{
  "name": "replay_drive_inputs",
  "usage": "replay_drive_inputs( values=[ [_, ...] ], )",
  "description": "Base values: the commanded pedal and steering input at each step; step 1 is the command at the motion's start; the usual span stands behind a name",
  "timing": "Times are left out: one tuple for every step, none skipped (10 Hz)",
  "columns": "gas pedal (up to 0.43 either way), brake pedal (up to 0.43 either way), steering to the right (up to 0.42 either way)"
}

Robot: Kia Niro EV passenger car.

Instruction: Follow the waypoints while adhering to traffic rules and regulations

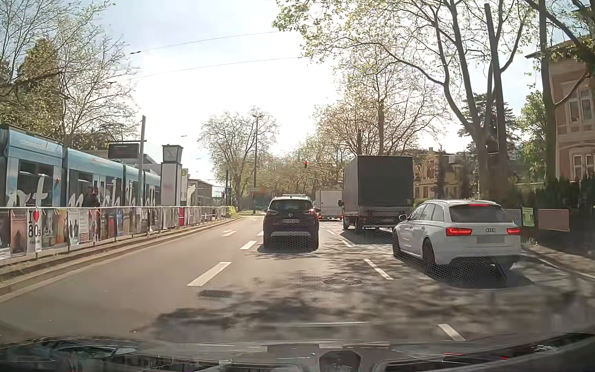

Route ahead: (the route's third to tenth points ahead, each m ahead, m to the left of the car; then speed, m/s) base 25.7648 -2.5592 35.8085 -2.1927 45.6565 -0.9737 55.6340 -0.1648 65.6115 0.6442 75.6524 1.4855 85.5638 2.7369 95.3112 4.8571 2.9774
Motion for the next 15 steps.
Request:
replay_drive_inputs(
  values=[
    [0.000,0.000,-0.009],
    [0.000,0.000,-0.009],
    [0.000,0.000,-0.009],
    [0.000,0.000,-0.009],
    [0.000,0.000,-0.009],
    [0.000,0.000,-0.009],
    [0.000,0.000,-0.009],
    [0.000,0.000,-0.009],
    [0.000,0.000,-0.009],
    [0.000,0.000,-0.009],
    [0.000,0.000,-0.009],
    [0.000,0.000,-0.009],
    [0.000,0.000,-0.009],
    [0.000,0.000,-0.009],
    [0.000,0.000,-0.009]
  ],
)
